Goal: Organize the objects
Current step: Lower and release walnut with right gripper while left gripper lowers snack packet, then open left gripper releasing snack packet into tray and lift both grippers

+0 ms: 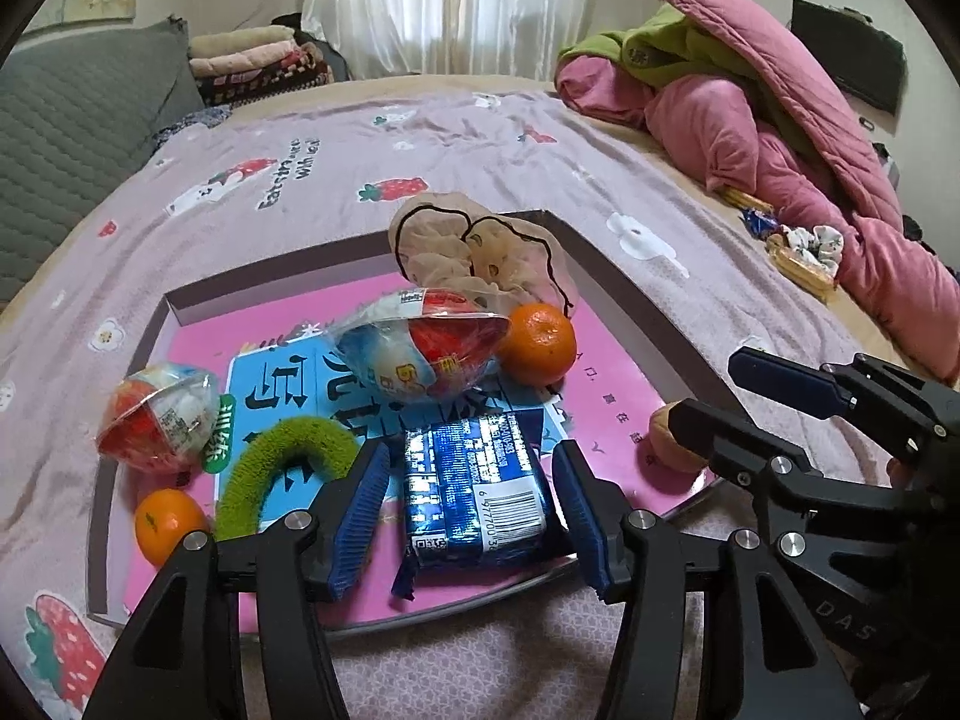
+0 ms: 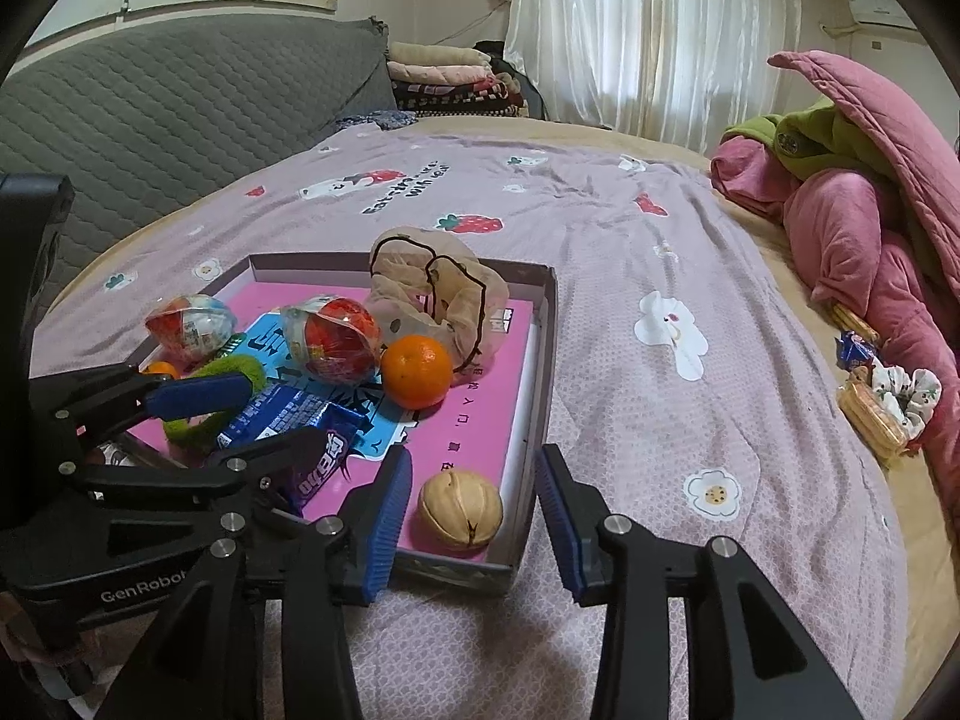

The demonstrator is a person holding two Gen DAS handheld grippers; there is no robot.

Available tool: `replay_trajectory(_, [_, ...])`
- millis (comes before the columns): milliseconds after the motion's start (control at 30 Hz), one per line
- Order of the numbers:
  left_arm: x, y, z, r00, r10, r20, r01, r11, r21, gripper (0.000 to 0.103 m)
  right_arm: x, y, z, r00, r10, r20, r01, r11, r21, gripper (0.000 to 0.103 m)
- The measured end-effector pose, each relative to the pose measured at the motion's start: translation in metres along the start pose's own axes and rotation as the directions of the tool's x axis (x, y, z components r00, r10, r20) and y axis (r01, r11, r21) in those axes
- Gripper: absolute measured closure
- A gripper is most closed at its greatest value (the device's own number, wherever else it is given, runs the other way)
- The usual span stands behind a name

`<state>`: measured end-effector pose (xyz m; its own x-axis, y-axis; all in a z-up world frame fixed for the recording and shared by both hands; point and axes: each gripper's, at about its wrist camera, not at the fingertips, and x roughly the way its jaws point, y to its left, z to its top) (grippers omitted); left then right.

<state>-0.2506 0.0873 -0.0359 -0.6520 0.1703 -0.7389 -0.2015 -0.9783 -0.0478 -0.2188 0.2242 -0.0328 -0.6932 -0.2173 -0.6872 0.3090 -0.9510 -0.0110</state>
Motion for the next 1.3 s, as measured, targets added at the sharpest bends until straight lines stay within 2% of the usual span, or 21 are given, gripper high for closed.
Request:
replay_trajectory(467, [-0.006,0.006,-0.001,1.0,0.014,0.006,-0.014,1.0,-0.009,0.043,0.0,0.003,0.0,1.0,-0.001,-0.001,0.001,1.0,-0.008,0.054])
replay_trajectory(900, [-0.019,0.024,-0.005,0.999,0.037,0.019,-0.036,0.999,-0.04,0.036,-0.005,0.011,0.001,0.999,0.007,0.042,-0.007,1.0,-0.019,0.036])
replay_trajectory(1133, [-0.035,0.038,-0.005,0.998,0.04,0.038,-0.037,0.996,-0.08,0.029,-0.012,0.02,0.001,0.998,0.019,0.068,-0.018,1.0,-0.011,0.031])
replay_trajectory(1300, [-0.047,0.049,-0.004,0.997,0.05,0.057,-0.045,0.995,-0.092,0.028,-0.018,0.023,0.005,0.997,0.014,0.075,-0.015,1.0,0.003,0.028])
